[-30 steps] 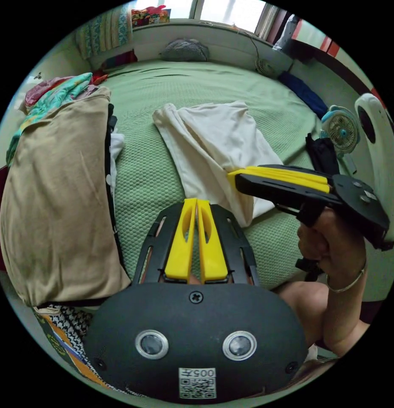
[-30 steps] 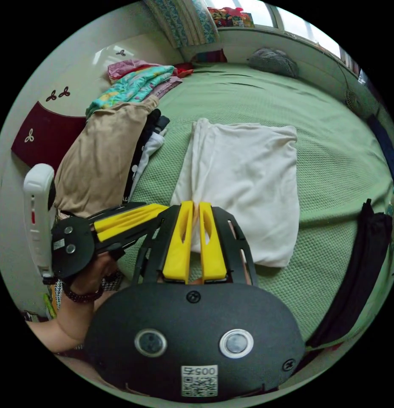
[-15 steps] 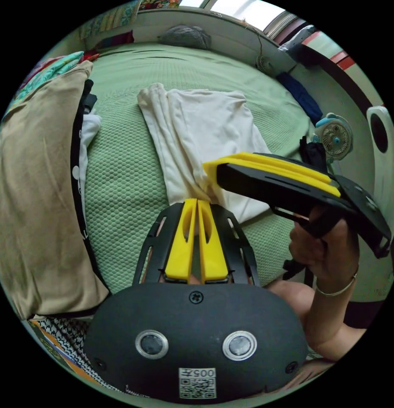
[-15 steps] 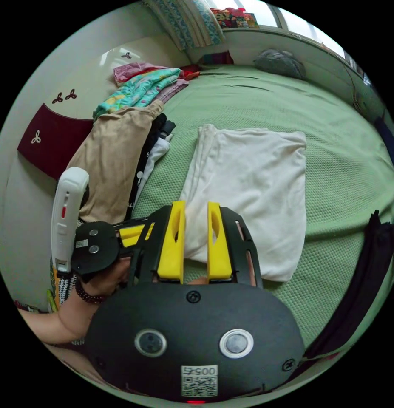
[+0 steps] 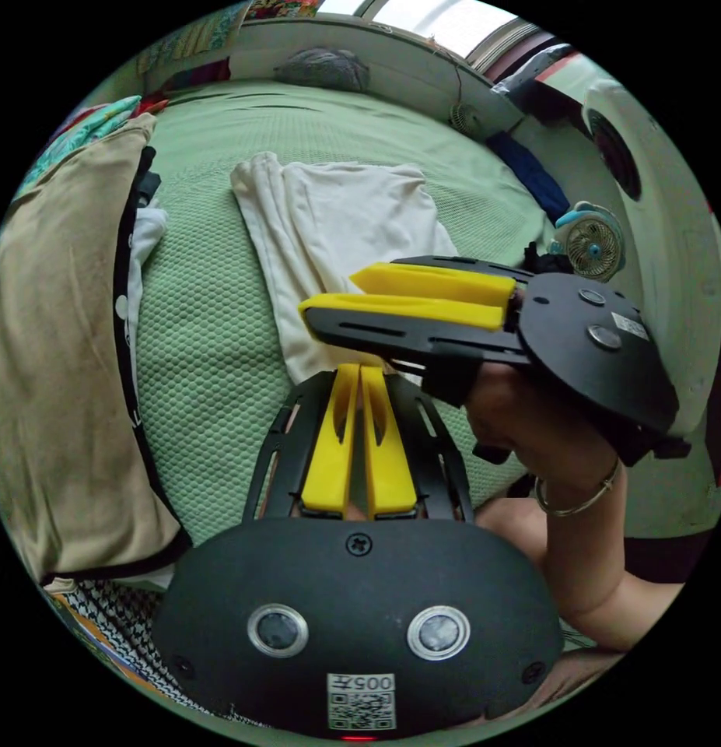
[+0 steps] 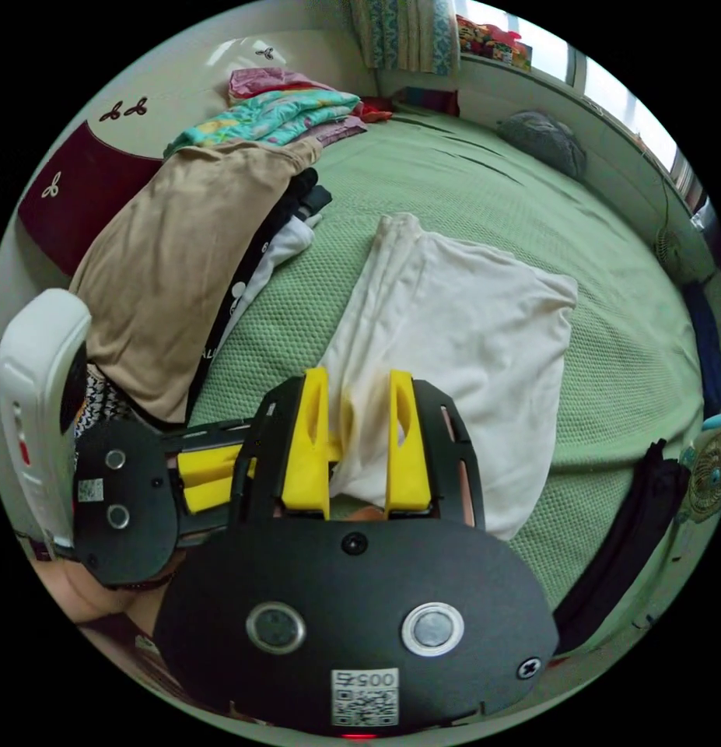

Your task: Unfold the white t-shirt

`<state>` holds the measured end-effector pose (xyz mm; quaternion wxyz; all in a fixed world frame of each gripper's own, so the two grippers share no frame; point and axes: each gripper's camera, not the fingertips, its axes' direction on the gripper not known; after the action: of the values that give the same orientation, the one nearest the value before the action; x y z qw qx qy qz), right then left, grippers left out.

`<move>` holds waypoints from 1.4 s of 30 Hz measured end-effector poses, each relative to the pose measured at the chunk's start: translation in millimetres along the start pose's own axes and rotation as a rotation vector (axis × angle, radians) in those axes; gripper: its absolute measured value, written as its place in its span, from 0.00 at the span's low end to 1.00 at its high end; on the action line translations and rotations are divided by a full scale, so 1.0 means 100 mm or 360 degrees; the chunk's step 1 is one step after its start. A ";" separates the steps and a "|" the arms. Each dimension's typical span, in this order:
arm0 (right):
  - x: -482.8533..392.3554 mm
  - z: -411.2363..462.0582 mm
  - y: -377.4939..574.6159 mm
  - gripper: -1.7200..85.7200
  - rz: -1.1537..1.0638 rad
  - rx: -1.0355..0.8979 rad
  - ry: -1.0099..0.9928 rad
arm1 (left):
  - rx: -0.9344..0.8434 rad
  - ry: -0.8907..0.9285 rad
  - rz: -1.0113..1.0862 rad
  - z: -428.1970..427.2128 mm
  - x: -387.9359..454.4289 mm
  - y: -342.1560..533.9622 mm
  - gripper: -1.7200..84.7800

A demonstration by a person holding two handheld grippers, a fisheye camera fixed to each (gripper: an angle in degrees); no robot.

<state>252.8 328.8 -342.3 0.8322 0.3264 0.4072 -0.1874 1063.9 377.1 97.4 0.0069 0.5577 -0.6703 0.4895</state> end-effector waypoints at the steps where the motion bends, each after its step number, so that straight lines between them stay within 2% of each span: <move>1: 0.00 0.00 0.00 0.14 -0.0001 -0.0007 0.0011 | 0.0001 0.0010 0.0004 0.00 0.00 -0.01 0.01; 5: 0.05 -0.03 0.03 0.13 -0.0018 -0.0027 0.0097 | 0.0005 -0.0002 0.0043 0.01 0.04 -0.06 0.01; 15: 0.48 -0.28 0.16 0.06 0.0107 0.0082 -0.0009 | 0.0054 0.0007 0.0116 0.04 0.14 -0.16 0.01; 19: 0.73 -0.56 0.26 0.05 0.0168 0.0182 -0.0043 | 0.0161 0.0013 0.0118 -0.07 0.20 -0.19 0.03; 23: 1.18 -0.91 0.43 0.05 0.0321 0.0298 -0.0045 | 0.0285 -0.0142 -0.0013 -0.17 0.16 -0.21 0.07; 28: 1.81 -1.22 0.72 0.04 0.0537 0.0392 0.0003 | 0.0181 -0.0093 -0.0106 -0.06 0.08 -0.33 0.11; 37: 2.91 -1.67 1.37 0.04 0.0913 0.0494 0.0204 | 0.0090 -0.0209 -0.0176 0.10 0.18 -0.48 0.12; 42: 3.49 -1.79 1.72 0.05 0.1260 0.0506 0.0367 | 0.0088 -0.0257 -0.0154 0.15 0.27 -0.50 0.11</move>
<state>461.0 560.8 -635.6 0.7284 0.5999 0.3071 0.1231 1099.5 352.1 136.9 -0.0388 0.6270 -0.6272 0.4603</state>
